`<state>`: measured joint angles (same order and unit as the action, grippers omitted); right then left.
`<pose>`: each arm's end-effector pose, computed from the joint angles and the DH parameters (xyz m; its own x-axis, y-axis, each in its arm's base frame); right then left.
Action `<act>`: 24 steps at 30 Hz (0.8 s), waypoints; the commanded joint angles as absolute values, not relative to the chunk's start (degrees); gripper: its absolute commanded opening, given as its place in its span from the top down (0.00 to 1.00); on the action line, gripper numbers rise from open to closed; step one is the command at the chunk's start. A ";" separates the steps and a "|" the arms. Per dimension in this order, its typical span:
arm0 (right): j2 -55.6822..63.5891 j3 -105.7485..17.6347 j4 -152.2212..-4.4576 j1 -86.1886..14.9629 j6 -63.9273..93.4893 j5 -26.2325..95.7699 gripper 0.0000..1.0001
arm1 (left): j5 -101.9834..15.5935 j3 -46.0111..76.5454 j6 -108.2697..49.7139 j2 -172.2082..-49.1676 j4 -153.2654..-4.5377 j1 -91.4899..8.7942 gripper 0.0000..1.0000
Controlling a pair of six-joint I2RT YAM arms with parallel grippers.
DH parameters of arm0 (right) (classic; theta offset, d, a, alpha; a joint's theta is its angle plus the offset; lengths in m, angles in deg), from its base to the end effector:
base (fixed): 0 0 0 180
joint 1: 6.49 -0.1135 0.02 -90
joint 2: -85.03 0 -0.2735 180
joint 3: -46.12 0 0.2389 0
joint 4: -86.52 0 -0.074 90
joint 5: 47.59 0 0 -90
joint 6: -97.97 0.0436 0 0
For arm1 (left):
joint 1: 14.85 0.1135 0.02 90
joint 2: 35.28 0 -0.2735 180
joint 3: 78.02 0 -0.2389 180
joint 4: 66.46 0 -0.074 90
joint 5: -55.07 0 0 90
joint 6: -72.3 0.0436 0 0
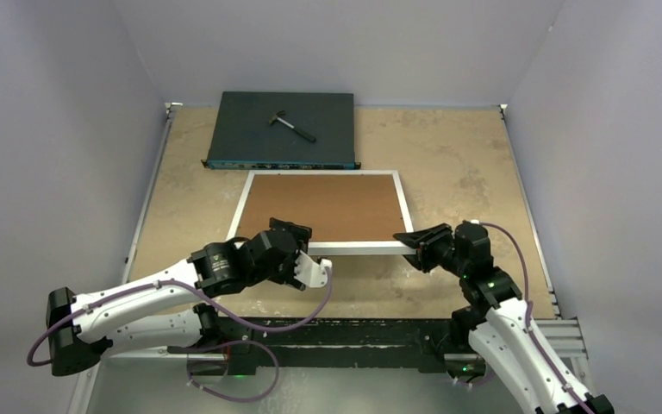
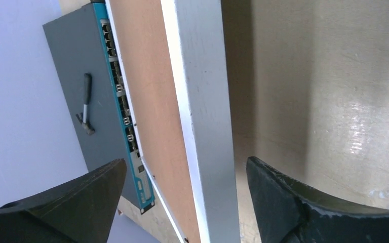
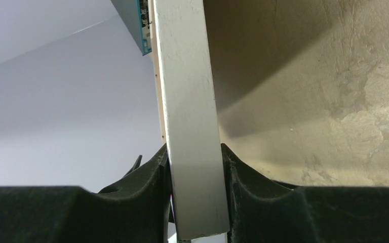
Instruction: Put the photo into the frame
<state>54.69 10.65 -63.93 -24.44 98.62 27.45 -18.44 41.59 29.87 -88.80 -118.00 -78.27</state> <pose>0.1180 0.0500 0.2250 -0.5169 0.8480 0.1170 0.3992 0.1178 0.9093 0.0902 -0.1527 0.2806 0.3540 0.8741 -0.3325 0.7498 -0.0528 0.6595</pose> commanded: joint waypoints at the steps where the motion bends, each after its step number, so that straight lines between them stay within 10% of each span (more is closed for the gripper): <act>1: 55.74 6.28 -63.92 -24.50 100.14 26.41 0.86 | -15.24 41.68 29.47 -89.89 -113.80 -78.42 0.22; 5: 55.34 5.28 -63.51 -24.53 99.90 26.58 0.85 | -14.32 39.90 28.32 -91.53 -113.07 -78.39 0.59; 9: 53.97 4.31 -64.57 -24.51 99.15 26.09 0.76 | -13.20 39.33 28.08 -91.43 -112.61 -78.45 0.64; 16: 46.02 -5.59 -62.44 -24.42 80.27 25.00 0.19 | -12.54 35.87 26.30 -91.95 -112.55 -77.88 1.00; 24: 28.81 -38.52 -45.14 -24.43 35.03 23.87 0.03 | -14.46 31.59 25.54 -91.27 -116.06 -77.19 1.00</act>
